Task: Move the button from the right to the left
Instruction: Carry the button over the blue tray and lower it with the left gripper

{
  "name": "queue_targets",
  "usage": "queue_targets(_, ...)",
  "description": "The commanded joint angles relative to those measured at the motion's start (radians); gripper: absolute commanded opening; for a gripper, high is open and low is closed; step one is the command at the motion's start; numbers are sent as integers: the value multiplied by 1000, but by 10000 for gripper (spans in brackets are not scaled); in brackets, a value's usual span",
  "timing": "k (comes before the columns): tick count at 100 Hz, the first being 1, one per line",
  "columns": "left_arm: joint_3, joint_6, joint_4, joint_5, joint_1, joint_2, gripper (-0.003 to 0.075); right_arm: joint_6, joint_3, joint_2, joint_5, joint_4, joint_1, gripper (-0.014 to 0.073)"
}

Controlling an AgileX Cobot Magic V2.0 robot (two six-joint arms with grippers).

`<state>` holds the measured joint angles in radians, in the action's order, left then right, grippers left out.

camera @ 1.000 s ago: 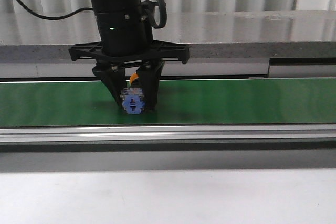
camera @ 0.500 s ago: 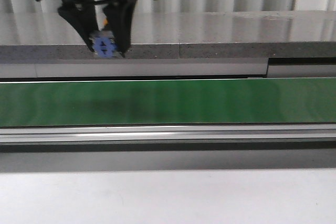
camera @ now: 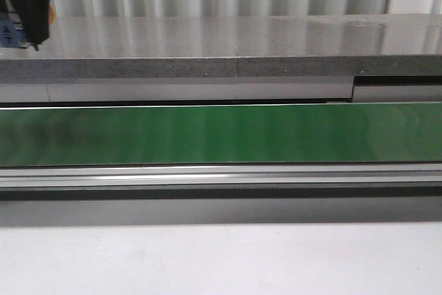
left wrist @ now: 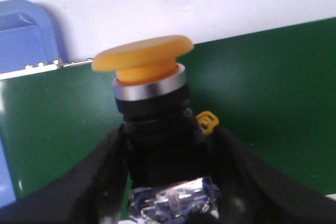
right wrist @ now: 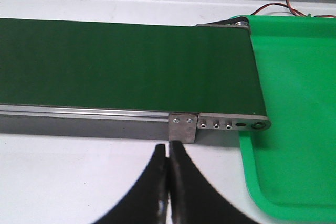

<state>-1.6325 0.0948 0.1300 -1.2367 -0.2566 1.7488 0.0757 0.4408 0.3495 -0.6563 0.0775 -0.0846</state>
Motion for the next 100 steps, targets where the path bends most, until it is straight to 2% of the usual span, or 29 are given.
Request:
queue_targets(1,-30,-58,-28,-11,69,-56,97,8,24,7,74,3,2,-66)
queue_targets(44,37,-274,-99,0,425,-56,97,8,24,7,74,3,2,-66)
queue_targets(54,83,-284,-97,42,474,-56,97,8,24,7,74,3,2,-66)
queue_targets(67,142,-377,-93,120,522,-56,95,8,24,7,74,3,2,-66)
queue_targets(77,168,-379,-87,178,560,-54,95,8,24,7,74,3,2,-66)
queue_targets(100,182,-379,-56,168,639,0,95,8,24,7,74,3,2,-66)
